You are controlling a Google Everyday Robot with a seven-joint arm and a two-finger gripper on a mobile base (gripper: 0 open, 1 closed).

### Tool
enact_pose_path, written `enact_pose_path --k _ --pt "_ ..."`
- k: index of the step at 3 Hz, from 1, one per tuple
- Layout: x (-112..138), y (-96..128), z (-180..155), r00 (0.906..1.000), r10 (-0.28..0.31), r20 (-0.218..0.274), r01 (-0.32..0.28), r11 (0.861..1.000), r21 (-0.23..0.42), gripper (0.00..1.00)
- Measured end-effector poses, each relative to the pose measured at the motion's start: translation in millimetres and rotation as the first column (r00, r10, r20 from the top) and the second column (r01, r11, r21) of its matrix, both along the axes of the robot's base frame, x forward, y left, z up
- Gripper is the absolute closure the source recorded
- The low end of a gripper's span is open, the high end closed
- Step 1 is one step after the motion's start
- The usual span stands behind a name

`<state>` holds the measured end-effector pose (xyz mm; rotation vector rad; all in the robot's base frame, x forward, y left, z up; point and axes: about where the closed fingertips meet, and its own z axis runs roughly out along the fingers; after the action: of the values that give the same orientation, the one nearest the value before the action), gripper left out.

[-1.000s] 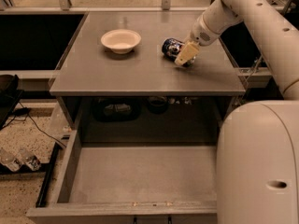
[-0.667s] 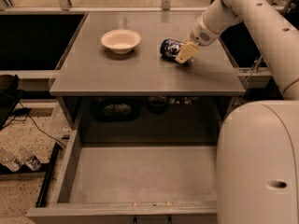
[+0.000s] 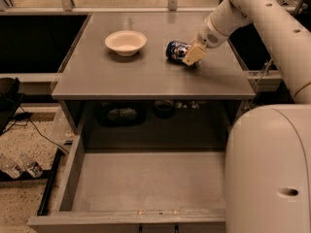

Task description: Place pepsi can into top drawer

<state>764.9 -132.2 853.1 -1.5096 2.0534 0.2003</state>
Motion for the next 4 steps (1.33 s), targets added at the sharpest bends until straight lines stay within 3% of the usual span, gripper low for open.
enact_pose_path --k 2,4 --pt "-32 -9 17 0.9985 0.023 0.05 -0.025 0.999 0.039 1.0" --pt "-113 -37 36 0.9888 -0.015 0.148 -0.004 0.992 0.124 1.0"
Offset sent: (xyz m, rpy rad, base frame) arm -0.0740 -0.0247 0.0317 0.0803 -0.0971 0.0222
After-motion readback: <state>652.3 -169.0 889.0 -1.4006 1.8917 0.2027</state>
